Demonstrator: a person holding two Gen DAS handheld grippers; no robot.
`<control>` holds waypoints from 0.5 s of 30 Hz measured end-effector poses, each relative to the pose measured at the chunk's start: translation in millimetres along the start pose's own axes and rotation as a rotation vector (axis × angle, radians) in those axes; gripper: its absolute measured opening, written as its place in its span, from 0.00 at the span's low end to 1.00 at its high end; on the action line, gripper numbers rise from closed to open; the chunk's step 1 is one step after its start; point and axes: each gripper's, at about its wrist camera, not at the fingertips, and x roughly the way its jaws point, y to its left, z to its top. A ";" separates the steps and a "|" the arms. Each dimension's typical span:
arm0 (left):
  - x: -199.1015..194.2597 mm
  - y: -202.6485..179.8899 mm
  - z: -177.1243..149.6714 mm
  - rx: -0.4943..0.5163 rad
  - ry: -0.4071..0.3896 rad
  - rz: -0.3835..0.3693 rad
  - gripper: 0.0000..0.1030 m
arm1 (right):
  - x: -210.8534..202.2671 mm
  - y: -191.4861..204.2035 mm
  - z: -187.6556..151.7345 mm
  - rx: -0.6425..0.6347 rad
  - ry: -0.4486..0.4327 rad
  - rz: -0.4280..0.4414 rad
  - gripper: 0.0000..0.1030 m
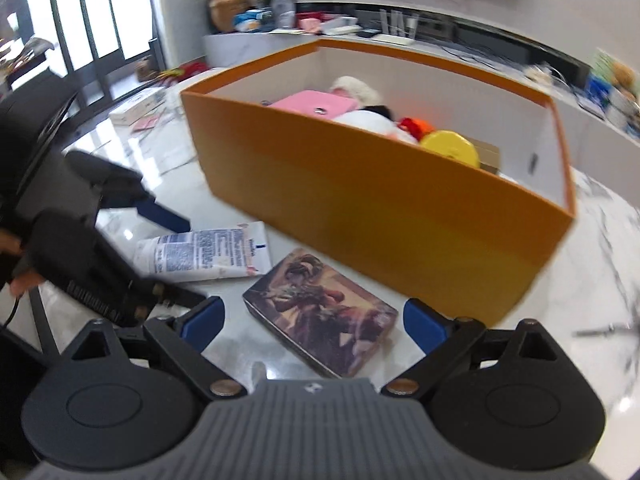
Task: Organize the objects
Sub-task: 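Withdraw both tools from the box toward the Vaseline tube and card box, then grasp the white Vaseline tube with left tool while right tool grips the illustrated card box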
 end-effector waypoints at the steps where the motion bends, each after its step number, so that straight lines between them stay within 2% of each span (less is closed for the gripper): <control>1: 0.1 0.9 -0.1 -0.007 -0.001 0.001 0.92 | 3.5 -1.1 1.3 -0.014 -0.006 0.019 0.93; 8: -2.9 0.6 -1.6 -0.005 0.002 -0.003 0.92 | 27.0 -10.3 6.0 0.005 -0.019 0.098 0.94; 15: -3.7 -3.4 -0.4 -0.016 0.002 0.008 0.92 | 21.0 5.8 -2.9 -0.069 0.079 0.131 0.98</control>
